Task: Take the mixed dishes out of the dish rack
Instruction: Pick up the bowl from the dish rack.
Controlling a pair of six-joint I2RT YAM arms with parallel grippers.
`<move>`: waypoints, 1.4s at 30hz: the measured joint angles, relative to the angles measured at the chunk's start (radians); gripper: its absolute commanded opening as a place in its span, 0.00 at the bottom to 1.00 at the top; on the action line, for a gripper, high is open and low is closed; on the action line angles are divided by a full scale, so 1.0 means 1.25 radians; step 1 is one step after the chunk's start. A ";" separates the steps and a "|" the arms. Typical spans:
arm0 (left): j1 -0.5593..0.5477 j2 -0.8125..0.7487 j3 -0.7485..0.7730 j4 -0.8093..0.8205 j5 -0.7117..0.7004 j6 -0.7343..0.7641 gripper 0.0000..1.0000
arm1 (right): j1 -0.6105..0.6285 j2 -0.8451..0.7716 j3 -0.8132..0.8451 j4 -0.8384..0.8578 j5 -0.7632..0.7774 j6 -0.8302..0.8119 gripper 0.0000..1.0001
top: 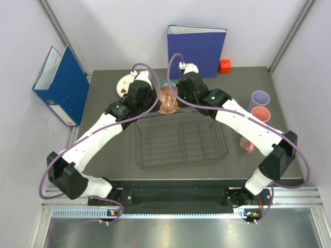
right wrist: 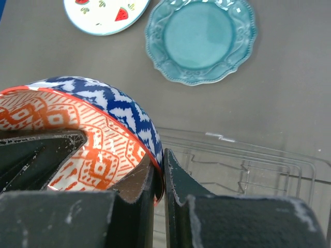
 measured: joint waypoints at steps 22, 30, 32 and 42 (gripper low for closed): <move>-0.007 0.049 0.039 0.009 -0.062 -0.015 0.49 | -0.001 0.000 -0.001 0.002 -0.005 -0.012 0.00; -0.011 0.024 0.005 0.050 -0.096 -0.006 0.36 | 0.000 0.000 -0.001 0.010 -0.026 -0.011 0.00; -0.012 0.017 0.000 0.056 -0.102 -0.005 0.29 | 0.000 0.000 -0.001 0.012 -0.027 -0.010 0.00; -0.022 -0.054 -0.059 0.084 -0.118 0.027 0.00 | -0.007 0.000 -0.001 0.036 -0.045 -0.011 0.00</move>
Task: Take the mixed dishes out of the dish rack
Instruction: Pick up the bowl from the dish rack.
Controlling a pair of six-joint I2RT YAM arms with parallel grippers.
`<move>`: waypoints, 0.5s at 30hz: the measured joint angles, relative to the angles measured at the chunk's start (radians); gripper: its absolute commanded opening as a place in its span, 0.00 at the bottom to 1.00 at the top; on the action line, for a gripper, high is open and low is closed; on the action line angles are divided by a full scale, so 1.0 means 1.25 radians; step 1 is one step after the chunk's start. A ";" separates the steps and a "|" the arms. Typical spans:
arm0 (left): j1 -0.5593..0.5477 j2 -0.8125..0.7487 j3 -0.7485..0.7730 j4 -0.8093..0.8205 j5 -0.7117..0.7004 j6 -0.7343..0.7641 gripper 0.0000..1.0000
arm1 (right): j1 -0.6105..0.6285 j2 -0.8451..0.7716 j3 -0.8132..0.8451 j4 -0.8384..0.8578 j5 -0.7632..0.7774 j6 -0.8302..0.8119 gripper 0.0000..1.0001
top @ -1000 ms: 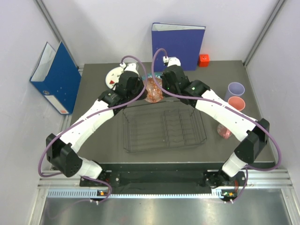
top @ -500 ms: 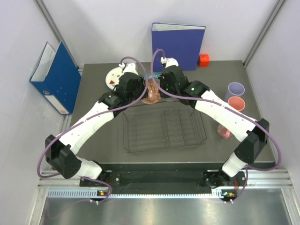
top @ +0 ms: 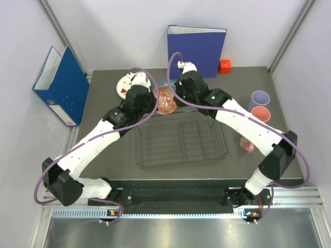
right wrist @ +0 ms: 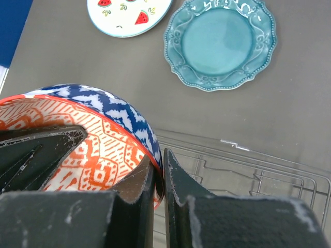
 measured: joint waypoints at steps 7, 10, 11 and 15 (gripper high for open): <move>0.003 -0.005 -0.003 0.001 0.012 0.003 0.00 | 0.000 0.000 0.000 0.000 -0.008 -0.001 0.17; 0.012 0.000 -0.003 0.001 0.029 0.002 0.00 | 0.000 0.000 0.000 -0.001 -0.015 0.004 0.41; 0.016 0.003 -0.002 0.002 0.034 -0.001 0.00 | 0.001 0.000 0.000 -0.001 -0.020 0.007 0.49; 0.029 0.023 -0.002 0.002 0.054 -0.009 0.00 | 0.002 -0.001 0.000 -0.003 -0.032 0.008 0.66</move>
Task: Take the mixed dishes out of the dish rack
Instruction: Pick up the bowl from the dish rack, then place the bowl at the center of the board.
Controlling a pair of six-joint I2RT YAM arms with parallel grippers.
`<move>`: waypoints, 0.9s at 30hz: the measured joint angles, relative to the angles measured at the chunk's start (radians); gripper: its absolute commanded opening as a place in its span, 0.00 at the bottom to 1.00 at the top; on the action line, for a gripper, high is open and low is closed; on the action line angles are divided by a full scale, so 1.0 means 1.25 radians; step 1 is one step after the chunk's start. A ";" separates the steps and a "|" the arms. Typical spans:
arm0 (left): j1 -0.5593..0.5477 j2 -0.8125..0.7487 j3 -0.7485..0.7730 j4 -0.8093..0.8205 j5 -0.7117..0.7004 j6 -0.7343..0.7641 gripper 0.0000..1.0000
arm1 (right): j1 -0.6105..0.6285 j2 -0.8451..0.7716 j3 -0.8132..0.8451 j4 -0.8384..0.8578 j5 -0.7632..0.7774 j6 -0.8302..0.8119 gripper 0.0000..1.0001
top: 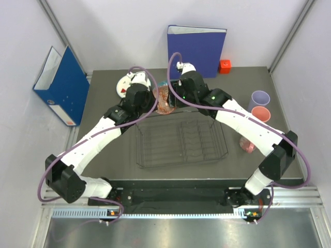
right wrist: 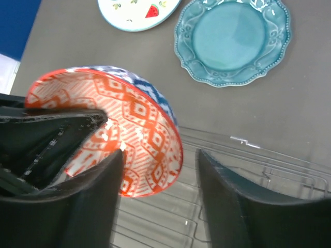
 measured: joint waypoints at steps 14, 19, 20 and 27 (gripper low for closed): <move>0.099 0.089 0.049 0.034 0.120 -0.086 0.00 | -0.015 -0.145 -0.088 0.031 0.177 0.025 0.79; 0.167 0.280 0.197 0.032 0.167 -0.138 0.00 | -0.040 -0.276 -0.147 0.072 0.222 0.036 0.79; 0.174 0.327 0.243 0.027 0.180 -0.149 0.00 | -0.041 -0.285 -0.148 0.075 0.226 0.038 0.79; 0.195 0.610 0.544 -0.020 0.263 -0.206 0.00 | -0.045 -0.289 -0.222 0.088 0.227 0.040 0.79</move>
